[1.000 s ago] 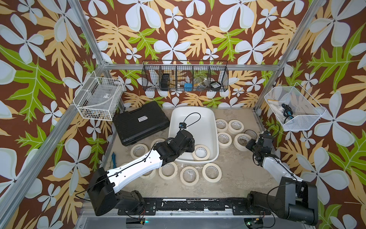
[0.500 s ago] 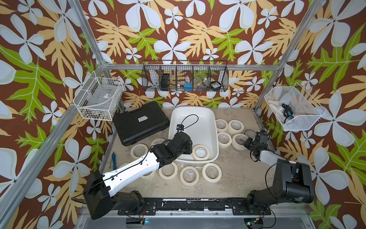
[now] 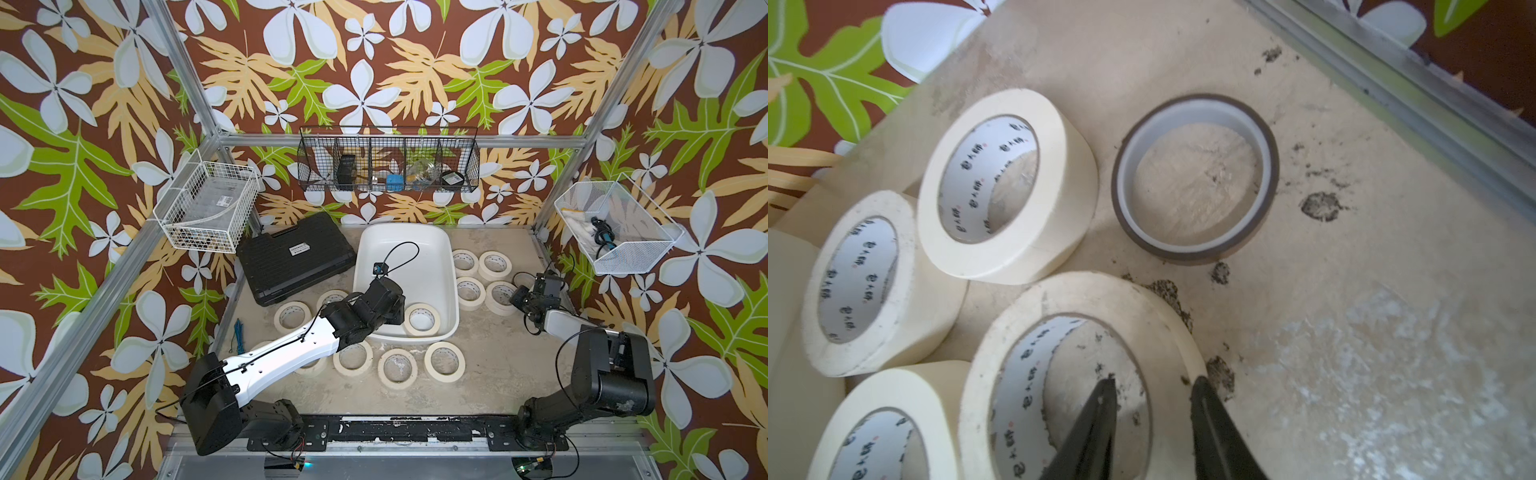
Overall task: Take out the art tape in the storage box
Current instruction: Place the art tape at the center of the board, then pick up the art tape from the storage box.
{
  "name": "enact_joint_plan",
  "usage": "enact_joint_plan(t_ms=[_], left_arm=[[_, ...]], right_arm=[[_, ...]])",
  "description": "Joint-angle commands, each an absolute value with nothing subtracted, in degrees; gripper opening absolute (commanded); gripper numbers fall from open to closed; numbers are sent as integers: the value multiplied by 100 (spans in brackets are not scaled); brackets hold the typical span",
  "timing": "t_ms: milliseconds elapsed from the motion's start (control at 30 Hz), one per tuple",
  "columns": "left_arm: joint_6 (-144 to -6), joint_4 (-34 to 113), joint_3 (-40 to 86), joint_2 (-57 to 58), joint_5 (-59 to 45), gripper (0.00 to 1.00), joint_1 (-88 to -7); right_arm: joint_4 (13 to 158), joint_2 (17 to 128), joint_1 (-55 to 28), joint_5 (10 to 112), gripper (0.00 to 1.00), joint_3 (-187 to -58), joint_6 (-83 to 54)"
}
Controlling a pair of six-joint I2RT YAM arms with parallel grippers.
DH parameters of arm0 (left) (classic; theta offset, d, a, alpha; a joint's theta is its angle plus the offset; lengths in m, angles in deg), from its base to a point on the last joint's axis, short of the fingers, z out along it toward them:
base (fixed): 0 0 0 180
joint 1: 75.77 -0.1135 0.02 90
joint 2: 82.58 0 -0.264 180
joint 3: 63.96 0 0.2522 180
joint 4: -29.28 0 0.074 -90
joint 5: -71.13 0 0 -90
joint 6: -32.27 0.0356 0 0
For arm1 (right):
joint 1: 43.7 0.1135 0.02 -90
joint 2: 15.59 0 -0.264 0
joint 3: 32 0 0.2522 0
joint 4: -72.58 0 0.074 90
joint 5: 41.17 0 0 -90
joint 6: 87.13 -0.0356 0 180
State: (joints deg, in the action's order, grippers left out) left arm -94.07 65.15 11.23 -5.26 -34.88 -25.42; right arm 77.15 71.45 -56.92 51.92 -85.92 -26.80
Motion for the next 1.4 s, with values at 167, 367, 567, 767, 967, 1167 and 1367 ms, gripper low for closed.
enact_joint_plan(t_ms=[167,367,567,767,967,1167,1367], left_arm=[[-9169,6562,1310,-291,-3366,58,-2621],[-8718,6619,1549,66,-3252,58,-2680],[-8190,6716,1818,754,-2741,57,-2787],[-7964,6713,1982,1476,-2578,58,-2797],[-7925,6603,2173,2004,-2505,58,-2798],[-7961,6542,2336,2465,-2629,58,-2812],[-8044,6248,2276,2784,-2573,58,-2899]], right_arm=[[8712,6523,-5690,5647,42,-9067,-2491],[8901,5903,-5006,5810,42,-9020,-2433],[9203,5360,-4154,5903,42,-9063,-2492],[9686,5038,-3897,6220,43,-9277,-2464],[10100,4824,-3688,6375,42,-9357,-2352],[10330,4708,-3625,6471,43,-9340,-2309],[10497,4596,-3613,6509,43,-9391,-2247]])
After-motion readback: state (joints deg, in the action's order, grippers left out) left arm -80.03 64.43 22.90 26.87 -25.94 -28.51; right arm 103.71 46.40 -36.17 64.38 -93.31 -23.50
